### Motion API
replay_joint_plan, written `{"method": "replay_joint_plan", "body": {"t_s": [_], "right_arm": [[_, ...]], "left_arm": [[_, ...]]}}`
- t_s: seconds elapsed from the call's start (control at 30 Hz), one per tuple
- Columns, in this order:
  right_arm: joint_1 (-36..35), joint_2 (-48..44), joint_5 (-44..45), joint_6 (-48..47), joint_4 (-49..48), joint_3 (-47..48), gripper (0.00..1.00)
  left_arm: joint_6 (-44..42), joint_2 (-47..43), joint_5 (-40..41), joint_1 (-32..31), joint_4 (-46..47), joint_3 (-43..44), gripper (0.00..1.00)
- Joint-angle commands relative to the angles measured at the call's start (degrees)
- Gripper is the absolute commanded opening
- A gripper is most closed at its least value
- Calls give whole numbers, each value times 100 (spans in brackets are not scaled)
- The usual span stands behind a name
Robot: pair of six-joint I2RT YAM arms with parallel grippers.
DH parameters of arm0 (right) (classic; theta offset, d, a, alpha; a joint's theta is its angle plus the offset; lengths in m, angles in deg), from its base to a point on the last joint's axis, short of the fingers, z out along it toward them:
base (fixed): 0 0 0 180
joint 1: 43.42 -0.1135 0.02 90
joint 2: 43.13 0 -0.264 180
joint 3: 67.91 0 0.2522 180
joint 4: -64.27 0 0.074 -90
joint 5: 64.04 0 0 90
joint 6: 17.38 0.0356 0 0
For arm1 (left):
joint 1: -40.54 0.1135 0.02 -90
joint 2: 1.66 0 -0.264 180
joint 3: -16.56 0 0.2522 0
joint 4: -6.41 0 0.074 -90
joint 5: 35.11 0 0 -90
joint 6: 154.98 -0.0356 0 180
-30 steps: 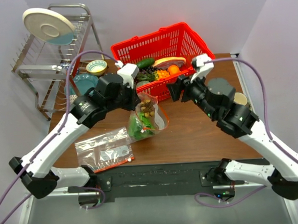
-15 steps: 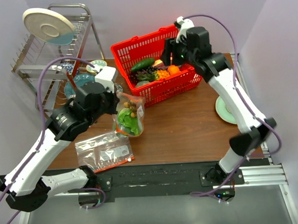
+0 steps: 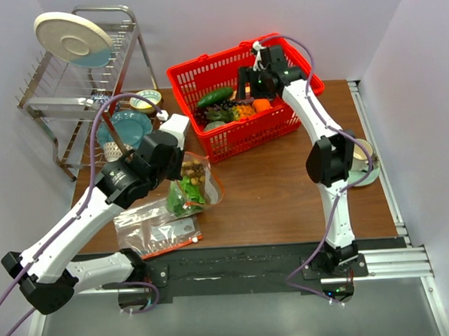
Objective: Place the food in the zip-top bag and seal the zipper
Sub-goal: Move the bin to the center of the board.
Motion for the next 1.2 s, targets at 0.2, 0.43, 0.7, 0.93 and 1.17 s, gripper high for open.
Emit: {"method": "replay_joint_plan", "body": {"t_s": [0.2,0.43,0.7,0.93,1.17], "right_arm": [[-35,560,-763,323,-1821,-72,88],[44,1306,-544,481,-3080,251,92],[176,2246,-771,1263,-3791,876,93],[176,2415,-1510,2133,-3968,965,89],[176,2029,-923,1809,-2529,973,86]], "left_arm": [[83,34,-326,31,557,-188,0],[179,157,-422,22,522,-74,0],[294,237,-458,31,504,-48,0],[346,316,-484,30,539,-13,0],[373,281,-537,31,548,-21,0]]}}
